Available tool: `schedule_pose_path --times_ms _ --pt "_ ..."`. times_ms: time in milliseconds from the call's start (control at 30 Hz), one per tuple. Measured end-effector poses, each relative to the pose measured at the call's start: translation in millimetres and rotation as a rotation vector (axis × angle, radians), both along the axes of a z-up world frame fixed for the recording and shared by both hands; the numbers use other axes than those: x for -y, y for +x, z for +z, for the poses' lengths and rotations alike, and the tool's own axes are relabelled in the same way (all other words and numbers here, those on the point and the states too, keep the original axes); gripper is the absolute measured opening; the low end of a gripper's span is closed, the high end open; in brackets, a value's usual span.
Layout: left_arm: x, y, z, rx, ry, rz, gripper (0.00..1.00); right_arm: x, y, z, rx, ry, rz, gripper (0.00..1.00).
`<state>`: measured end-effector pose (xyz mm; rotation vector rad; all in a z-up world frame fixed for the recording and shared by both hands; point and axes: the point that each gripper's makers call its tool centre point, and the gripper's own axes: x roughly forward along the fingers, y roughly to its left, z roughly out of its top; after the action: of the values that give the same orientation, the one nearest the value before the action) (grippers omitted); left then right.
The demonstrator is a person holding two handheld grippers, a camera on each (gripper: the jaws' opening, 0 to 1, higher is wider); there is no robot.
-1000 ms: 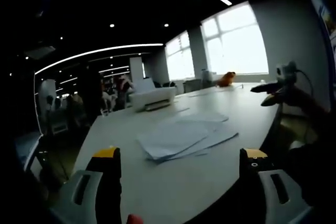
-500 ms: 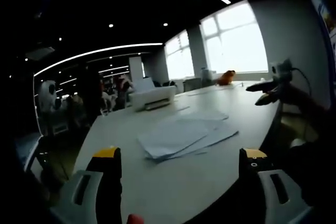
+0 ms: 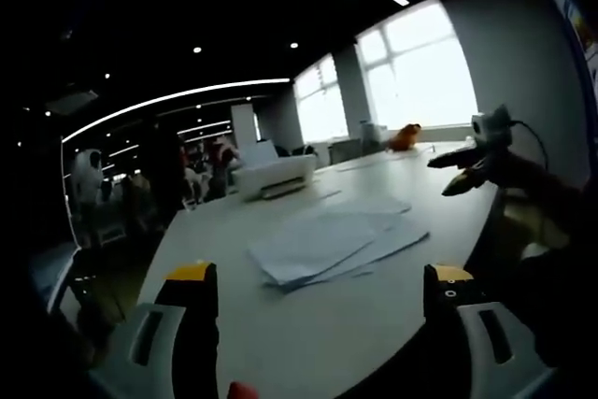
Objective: Organize the stack of printing papers by aligning and flattening the scattered papers on the table
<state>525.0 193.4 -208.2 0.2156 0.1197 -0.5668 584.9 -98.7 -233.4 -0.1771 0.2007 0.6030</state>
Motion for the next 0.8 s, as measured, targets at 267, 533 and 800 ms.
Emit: schedule_pose_path --times_ms 267,533,800 --pt "1 1.4 -9.5 -0.030 0.015 -0.004 0.96 -7 16 0.0 0.006 -0.015 -0.005 0.86" --pt "0 2.1 -11.0 -0.035 0.002 -0.002 0.97 -16 21 -5.4 0.000 -0.010 0.001 0.86" --pt "-2 3.6 -2.0 -0.025 -0.071 0.001 0.97 -17 31 -19.7 -0.028 -0.023 0.000 0.86"
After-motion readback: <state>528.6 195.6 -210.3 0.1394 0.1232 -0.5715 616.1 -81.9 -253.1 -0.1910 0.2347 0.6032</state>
